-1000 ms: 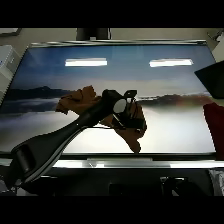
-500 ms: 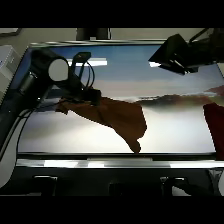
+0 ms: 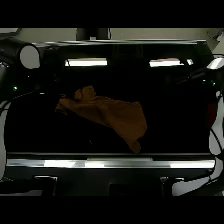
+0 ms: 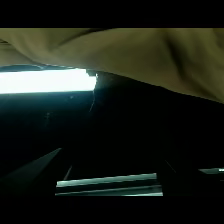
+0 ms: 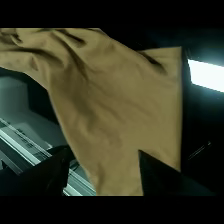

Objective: Fold the clothes and pants, and hang the long-sleeved shirts on hangers.

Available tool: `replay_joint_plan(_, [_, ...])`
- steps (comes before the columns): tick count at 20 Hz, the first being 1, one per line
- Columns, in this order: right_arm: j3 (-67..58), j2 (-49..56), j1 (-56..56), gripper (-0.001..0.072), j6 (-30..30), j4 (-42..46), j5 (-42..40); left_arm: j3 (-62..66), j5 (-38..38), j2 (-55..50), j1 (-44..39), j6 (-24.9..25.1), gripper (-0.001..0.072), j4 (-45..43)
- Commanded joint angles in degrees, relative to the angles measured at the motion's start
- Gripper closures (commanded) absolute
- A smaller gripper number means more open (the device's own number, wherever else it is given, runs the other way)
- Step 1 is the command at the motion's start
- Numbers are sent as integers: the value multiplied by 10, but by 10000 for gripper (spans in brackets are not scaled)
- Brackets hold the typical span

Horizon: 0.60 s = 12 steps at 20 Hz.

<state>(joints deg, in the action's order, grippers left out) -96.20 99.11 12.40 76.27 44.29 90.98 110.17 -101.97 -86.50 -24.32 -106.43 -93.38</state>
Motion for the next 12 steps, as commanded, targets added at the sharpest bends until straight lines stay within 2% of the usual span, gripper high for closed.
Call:
replay_joint_plan(1, [94, 37, 5, 215, -63, -2, -46, -1, 2, -1, 27, 15, 54, -3])
replay_joint_plan(5, [162, 40, 4, 214, -106, -4, -87, -1, 10, -8, 48, 15, 54, -3])
replay_joint_plan(12, [222, 40, -14, 215, -126, -14, -125, -6, 10, -40, 57, 15, 53, -2])
